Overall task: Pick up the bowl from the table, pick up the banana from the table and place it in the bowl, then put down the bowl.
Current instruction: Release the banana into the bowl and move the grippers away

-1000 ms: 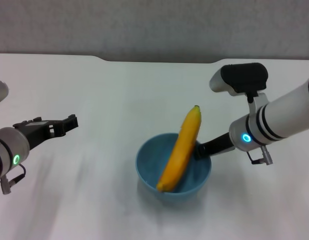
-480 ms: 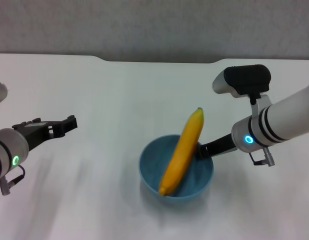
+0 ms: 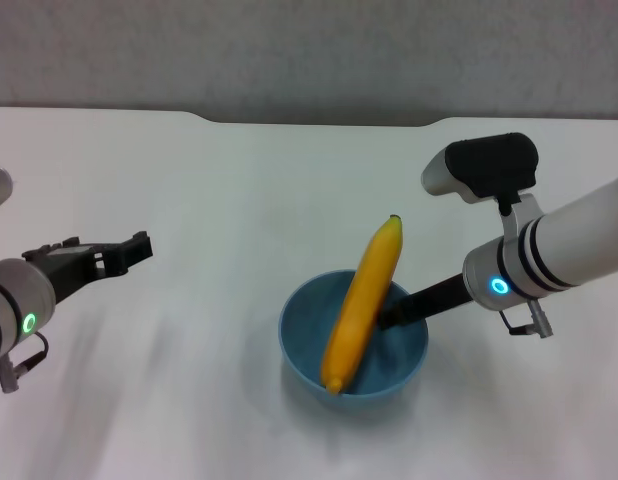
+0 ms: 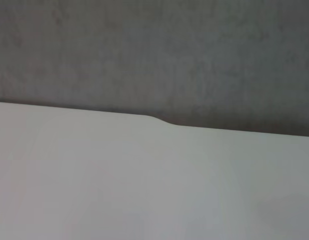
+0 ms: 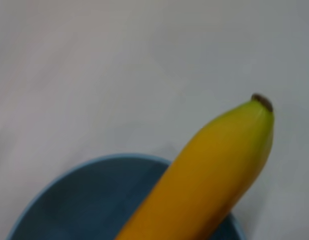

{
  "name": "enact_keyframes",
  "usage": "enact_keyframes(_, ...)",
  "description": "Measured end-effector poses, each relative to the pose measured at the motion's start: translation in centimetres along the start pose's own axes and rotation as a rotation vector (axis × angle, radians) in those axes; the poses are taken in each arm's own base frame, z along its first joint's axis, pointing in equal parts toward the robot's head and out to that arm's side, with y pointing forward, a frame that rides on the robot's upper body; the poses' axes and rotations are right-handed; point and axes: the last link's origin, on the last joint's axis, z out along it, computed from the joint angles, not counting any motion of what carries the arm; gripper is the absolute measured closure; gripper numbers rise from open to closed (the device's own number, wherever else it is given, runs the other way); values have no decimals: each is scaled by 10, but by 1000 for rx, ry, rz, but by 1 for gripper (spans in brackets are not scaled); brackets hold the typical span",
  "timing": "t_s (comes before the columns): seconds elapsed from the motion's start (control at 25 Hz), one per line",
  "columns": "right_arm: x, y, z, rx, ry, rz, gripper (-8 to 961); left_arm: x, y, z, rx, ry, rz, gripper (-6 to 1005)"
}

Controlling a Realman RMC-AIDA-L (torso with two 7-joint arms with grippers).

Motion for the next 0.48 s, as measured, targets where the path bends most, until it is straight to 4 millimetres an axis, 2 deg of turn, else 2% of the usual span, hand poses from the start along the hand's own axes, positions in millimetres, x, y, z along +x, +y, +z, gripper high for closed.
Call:
enact_keyframes(0.12,2,6,-3,-26,-4,-21,580,-3,-2,0,5,-8,-4,103)
enact_keyframes(0.32,6,12,-12,-30,-7,-76,331,-5,-4,-1,10,-13,-10,103)
enact_keyframes(0.44,8,9,-18,-2,-3,-81,133,-8,-8,-2,19,-16,-19,103)
enact_keyframes(0.48,8,9,-20,7,2,-84,132,-8,-8,-2,20,-17,-21,103)
